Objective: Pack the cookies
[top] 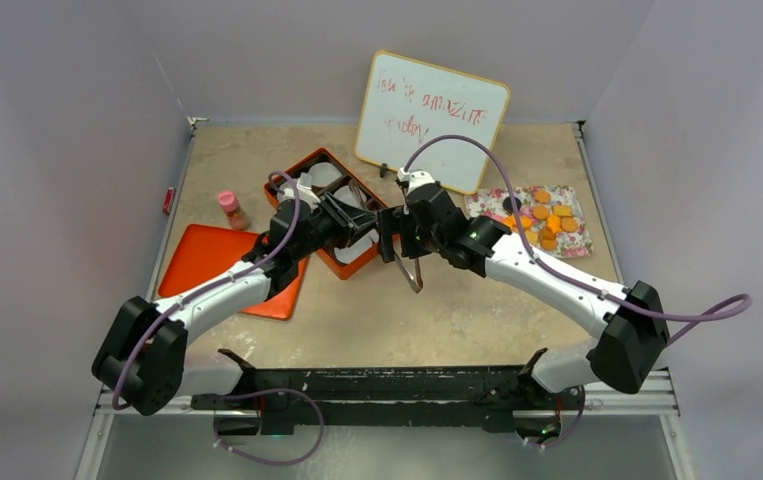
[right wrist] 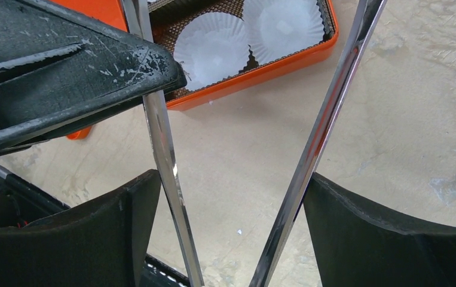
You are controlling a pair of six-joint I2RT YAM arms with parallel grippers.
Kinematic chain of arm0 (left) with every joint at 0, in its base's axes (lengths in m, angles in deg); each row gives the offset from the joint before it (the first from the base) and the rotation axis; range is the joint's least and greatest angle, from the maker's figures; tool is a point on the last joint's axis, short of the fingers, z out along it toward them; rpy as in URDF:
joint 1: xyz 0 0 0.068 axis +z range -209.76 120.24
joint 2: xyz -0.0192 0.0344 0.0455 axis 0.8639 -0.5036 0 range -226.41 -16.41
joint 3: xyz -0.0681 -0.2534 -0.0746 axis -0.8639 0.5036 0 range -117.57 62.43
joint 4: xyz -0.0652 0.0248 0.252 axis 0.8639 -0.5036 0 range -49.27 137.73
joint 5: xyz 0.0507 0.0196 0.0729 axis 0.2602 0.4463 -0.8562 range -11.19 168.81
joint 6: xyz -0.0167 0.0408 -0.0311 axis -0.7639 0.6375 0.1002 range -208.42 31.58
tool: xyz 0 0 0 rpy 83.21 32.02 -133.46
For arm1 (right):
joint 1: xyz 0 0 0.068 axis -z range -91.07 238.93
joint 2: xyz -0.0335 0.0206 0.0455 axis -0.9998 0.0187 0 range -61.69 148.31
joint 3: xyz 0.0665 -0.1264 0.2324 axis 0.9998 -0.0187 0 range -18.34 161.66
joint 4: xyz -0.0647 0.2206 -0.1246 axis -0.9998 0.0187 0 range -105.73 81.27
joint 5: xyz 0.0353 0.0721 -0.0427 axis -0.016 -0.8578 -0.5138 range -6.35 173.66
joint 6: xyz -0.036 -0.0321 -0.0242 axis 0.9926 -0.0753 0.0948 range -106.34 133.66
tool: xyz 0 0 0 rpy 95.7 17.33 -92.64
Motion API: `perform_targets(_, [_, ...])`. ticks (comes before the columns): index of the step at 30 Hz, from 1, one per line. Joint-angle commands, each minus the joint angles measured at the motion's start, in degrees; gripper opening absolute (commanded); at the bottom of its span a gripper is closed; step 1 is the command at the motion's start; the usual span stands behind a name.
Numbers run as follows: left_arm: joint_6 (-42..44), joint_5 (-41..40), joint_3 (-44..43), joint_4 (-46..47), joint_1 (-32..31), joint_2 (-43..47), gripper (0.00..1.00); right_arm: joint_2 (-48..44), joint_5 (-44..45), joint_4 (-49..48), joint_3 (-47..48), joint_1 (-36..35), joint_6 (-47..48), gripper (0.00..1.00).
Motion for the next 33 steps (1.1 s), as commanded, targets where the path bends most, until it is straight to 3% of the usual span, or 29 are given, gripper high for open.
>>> perform_targets(1, [-1.3, 0.9, -1.8, 2.6, -0.8, 0.5, 0.0, -0.1, 1.3, 0.5, 3.2, -0.4, 0.1, 0.87])
perform_targets(8, [0.9, -0.1, -3.8, -0.7, -1.7, 0.5, 0.0, 1.0, 1.3, 1.2, 4.9, -0.9, 0.9, 0.82])
perform_targets(16, [0.9, -0.3, -4.4, -2.7, -2.0, 1.2, 0.0, 1.2, 1.3, 1.4, 5.0, -1.5, 1.0, 0.65])
perform_targets(27, [0.9, -0.5, -4.1, -5.9, -2.0, 3.4, 0.37, -0.4, 0.9, -0.4, 3.6, -1.7, 0.5, 0.46])
perform_targets(33, [0.5, -0.8, -3.8, -7.8, -2.0, 4.9, 0.48, -1.2, 0.0, -2.0, 2.5, -1.7, -0.3, 0.4])
